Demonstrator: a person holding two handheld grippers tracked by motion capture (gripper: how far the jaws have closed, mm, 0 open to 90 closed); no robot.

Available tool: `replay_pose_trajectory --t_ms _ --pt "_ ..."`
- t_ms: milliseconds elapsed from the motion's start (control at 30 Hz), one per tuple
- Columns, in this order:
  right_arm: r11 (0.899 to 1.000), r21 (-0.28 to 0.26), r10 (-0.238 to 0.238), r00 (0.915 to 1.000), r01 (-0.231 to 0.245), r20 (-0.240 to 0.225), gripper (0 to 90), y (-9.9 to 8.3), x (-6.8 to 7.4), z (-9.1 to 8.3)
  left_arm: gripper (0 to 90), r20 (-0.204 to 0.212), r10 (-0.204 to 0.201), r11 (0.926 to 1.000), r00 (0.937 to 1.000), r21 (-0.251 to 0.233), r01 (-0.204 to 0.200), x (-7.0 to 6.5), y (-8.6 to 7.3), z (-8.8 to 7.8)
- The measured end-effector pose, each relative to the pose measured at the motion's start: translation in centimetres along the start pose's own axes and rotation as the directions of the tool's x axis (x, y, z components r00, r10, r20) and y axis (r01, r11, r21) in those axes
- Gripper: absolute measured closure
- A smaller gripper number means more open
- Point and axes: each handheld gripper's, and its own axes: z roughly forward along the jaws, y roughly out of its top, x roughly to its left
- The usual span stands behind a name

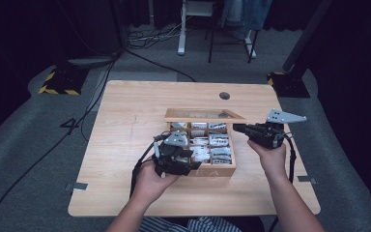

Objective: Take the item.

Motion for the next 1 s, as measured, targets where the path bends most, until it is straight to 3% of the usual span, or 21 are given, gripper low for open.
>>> replay_pose_trajectory --t_ms 400,533,1000 --pt "1.0 0.007 -0.015 0.9998 0.015 0.011 90.0 0.0 0.2 0.0 48.5 -0.009 0.029 0.9986 0.9996 0.044 -0.028 -0.5 2.0 3.1" --pt "1.0 0.007 -0.016 0.9998 0.016 0.007 90.0 0.0 0.1 0.0 48.6 -0.013 0.056 0.997 0.9984 0.055 -0.055 -0.5 2.7 4.4" --pt "1.0 0.01 -0.019 0.9998 0.019 0.008 90.0 0.0 0.0 0.1 57.6 0.056 0.087 0.9939 0.9946 0.062 -0.091 0.6 4.0 8.7"
